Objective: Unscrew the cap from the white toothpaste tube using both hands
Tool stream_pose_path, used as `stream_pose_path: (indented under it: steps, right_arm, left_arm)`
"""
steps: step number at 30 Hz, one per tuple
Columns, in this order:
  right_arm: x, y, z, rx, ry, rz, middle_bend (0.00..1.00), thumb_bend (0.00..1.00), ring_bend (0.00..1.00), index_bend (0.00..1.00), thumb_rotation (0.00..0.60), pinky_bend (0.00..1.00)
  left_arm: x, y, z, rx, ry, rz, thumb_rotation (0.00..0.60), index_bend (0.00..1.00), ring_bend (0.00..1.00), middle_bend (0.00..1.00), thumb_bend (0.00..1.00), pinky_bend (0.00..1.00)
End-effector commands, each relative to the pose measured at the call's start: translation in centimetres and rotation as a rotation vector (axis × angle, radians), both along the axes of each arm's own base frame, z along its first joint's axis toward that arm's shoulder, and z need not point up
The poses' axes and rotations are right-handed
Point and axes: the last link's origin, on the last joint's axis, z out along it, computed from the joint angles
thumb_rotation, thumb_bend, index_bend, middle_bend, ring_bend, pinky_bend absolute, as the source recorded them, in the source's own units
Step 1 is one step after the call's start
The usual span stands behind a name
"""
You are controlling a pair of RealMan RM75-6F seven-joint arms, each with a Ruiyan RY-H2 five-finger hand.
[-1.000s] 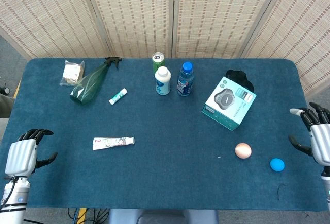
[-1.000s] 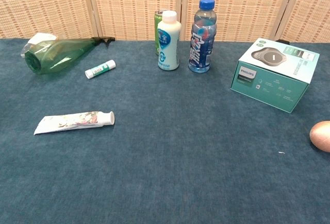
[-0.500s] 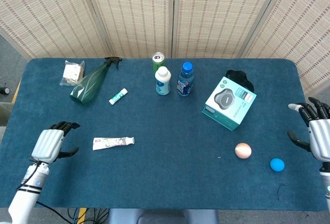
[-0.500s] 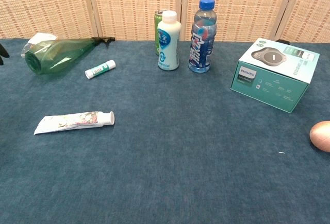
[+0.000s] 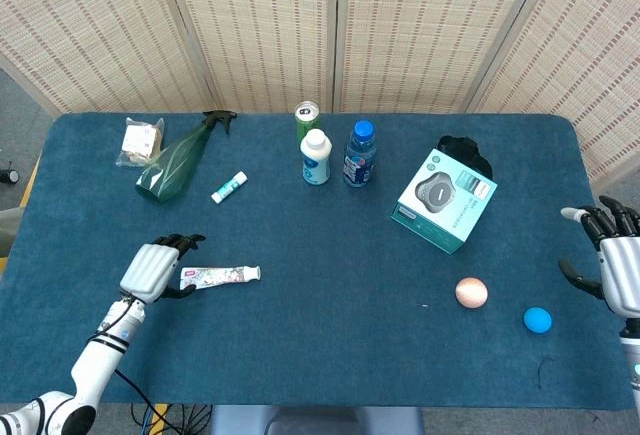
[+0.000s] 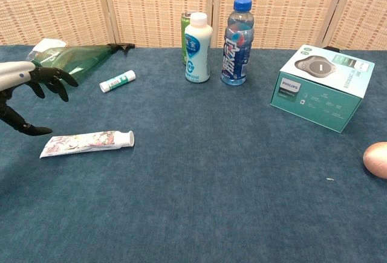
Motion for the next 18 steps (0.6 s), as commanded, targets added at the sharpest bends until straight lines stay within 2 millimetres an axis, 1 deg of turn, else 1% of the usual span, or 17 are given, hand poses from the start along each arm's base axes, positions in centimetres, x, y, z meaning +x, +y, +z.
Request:
stream_pose_path:
  steps: [1,9,18]
  right_arm:
    - [-0.1,0.1,0.0,0.002,-0.001,-0.004,0.32,0.15,0.13,0.31,0.6,0.2]
    - [-0.3,0.4,0.0,0.004,-0.003,-0.017,0.32,0.15,0.13,0.31,0.6,0.2]
    - [-0.6,1.0,0.3,-0.004,-0.002,-0.031,0.32,0.15,0.13,0.31,0.6,0.2]
  left_arm:
    - [0.4,0.0,-1.4,-0.02,0.016,-0.019,0.6,0.17,0.21,0.29,0.16,0.25]
    - [0.8,0.0,-4.4,-0.047,0.05,-0.033,0.6,0.18,0.21,0.3,0.16,0.25]
    - [1.2,0.9,-6.1,-0.044,0.066,-0.054,0.6,0.18,0.21,0.31,0.16,0.25]
